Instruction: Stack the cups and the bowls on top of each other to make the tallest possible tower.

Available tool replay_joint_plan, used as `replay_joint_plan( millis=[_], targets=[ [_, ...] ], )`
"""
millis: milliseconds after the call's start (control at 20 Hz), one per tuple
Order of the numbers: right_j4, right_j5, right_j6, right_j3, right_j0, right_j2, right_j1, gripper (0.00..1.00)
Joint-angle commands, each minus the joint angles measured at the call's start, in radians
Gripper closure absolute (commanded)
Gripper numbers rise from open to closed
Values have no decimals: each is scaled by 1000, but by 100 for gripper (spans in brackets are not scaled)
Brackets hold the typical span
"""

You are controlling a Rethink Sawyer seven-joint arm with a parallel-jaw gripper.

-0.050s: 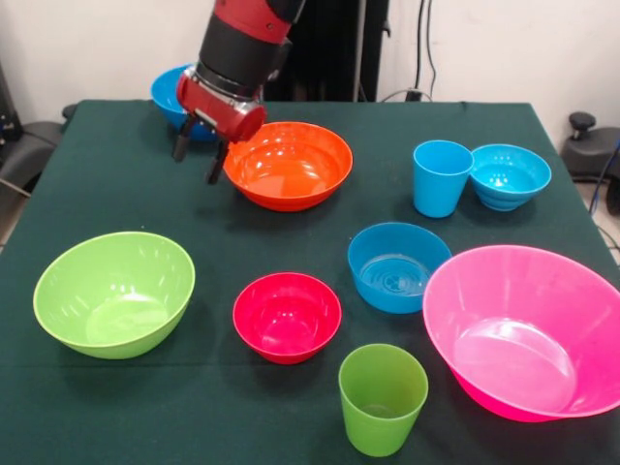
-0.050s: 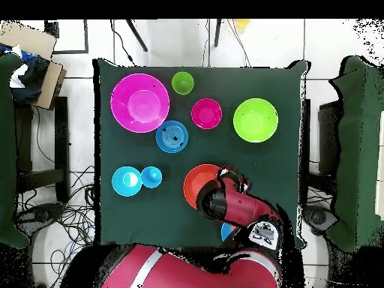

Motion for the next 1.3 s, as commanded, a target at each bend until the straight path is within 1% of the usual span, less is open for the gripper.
replay_joint_plan(
  millis=[50,250,400,550,700,750,850,1000,1200,1300],
  targets=[
    [14,-7,107,-114,-5,154,65,0],
    [11,-8,112,-110,-7,157,64,0],
    [-3,7,108,-86,-14,159,44,0],
    [-18,67,98,-20,-9,141,-19,0],
    [-60,157,59,80,-34,135,-131,0],
    [-74,191,41,110,-45,131,-171,0],
    [-106,216,19,172,-71,123,-229,0],
    [-171,190,-4,235,-144,148,-265,0],
    [-261,210,-66,254,-236,179,-310,0],
    [-297,224,-82,255,-269,193,-327,0]
  ],
)
